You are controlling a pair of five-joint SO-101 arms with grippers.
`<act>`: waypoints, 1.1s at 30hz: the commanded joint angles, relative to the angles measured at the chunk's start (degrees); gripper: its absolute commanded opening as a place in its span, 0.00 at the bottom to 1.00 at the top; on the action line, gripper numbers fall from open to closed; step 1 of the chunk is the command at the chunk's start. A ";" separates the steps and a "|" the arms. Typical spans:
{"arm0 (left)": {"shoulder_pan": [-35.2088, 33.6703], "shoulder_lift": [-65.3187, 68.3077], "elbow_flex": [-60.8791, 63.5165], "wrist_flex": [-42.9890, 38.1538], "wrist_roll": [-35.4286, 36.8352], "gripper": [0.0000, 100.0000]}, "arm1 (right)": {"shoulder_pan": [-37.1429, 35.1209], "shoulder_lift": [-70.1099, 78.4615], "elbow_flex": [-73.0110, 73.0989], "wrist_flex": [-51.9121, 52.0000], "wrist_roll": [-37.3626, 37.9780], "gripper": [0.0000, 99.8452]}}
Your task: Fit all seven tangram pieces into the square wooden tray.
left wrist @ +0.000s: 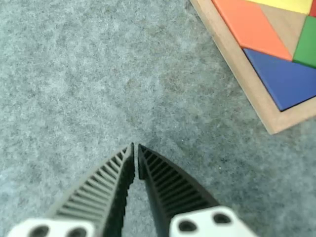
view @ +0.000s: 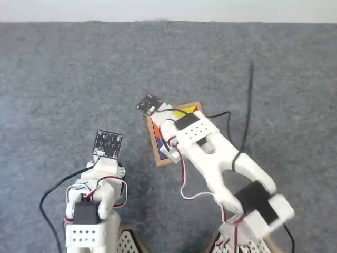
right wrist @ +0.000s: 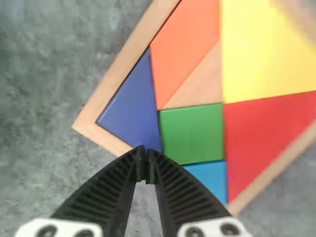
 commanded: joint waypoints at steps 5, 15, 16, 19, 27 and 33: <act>-0.18 -1.14 -0.66 0.26 0.53 0.01 | 4.18 -27.65 15.65 -1.80 -2.99 0.01; -0.18 -1.14 -0.66 0.26 0.53 0.01 | 17.63 -44.35 34.02 -1.98 -2.90 0.01; -0.18 -1.14 -0.66 0.26 0.53 0.01 | 18.59 -45.93 35.60 -2.24 -2.90 0.01; -0.18 -1.14 -0.66 0.26 0.53 0.01 | 21.32 -51.38 41.93 -5.76 -2.81 0.01; -0.18 -1.14 -0.66 0.26 0.53 0.01 | 22.99 -68.00 57.05 -13.58 -2.73 0.01; -0.18 -1.14 -0.66 0.26 0.53 0.01 | 22.90 -79.16 62.86 -13.49 -2.73 0.01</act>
